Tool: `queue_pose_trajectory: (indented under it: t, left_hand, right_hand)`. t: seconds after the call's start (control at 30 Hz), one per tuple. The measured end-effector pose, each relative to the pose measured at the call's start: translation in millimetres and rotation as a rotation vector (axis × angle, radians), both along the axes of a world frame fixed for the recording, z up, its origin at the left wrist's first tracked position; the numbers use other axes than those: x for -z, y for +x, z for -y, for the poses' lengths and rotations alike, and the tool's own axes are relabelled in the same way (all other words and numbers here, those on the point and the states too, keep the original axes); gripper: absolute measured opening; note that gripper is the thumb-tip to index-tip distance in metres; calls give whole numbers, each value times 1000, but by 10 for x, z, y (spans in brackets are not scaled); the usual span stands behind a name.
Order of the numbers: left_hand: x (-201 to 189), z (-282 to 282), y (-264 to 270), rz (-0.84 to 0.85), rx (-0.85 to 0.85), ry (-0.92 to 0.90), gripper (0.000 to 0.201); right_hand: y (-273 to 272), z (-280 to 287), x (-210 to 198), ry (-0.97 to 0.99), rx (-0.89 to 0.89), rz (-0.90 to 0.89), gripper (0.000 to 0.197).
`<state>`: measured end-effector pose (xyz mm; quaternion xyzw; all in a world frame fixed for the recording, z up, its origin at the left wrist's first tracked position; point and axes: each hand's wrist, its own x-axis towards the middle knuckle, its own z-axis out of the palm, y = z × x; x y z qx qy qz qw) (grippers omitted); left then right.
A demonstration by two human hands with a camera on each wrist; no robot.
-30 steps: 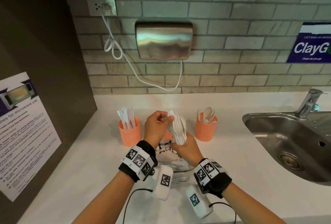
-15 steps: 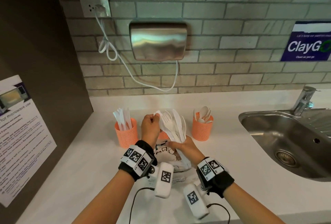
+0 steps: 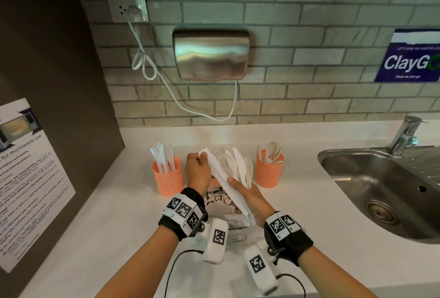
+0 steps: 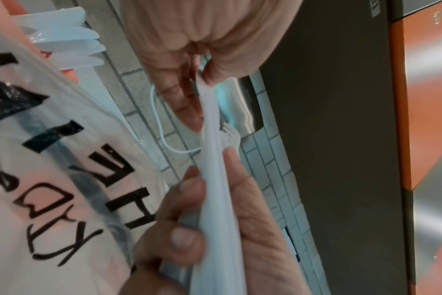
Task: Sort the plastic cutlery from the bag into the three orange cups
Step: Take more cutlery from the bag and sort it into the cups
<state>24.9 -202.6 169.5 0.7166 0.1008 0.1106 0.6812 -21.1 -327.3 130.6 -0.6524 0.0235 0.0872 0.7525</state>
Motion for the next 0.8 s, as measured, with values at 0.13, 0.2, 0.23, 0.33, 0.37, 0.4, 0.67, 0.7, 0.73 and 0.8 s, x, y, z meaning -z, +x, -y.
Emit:
queue_pose_trajectory:
  t: [0.13, 0.2, 0.23, 0.33, 0.37, 0.4, 0.67, 0.7, 0.73, 0.8]
  left_hand:
    - [166, 33, 40, 12, -18, -84, 35]
    - [187, 84, -8, -4, -17, -125, 38]
    - [182, 115, -38, -10, -19, -136, 38]
    - [187, 217, -98, -3, -44, -152, 31]
    - [191, 243, -112, 10, -58, -155, 29]
    - [209, 261, -111, 24, -67, -159, 27]
    - [178, 265, -60, 78, -101, -156, 30]
    - [161, 235, -39, 84, -116, -162, 28]
    - [142, 193, -13, 90, -134, -168, 25]
    - [89, 77, 30, 107, -167, -212, 21]
  right_hand:
    - [3, -56, 29, -17, 57, 88, 26]
    - [29, -101, 58, -41, 101, 139, 25]
    - [37, -118, 69, -52, 122, 164, 24]
    - [36, -169, 76, -70, 163, 199, 23]
    - [37, -182, 76, -70, 167, 204, 23]
    - [42, -191, 79, -67, 167, 210, 22]
    - [18, -141, 27, -44, 119, 152, 15]
    - [18, -126, 28, -49, 108, 128, 21]
    - [23, -108, 34, -55, 97, 102, 26]
    - [32, -43, 43, -26, 96, 48, 24]
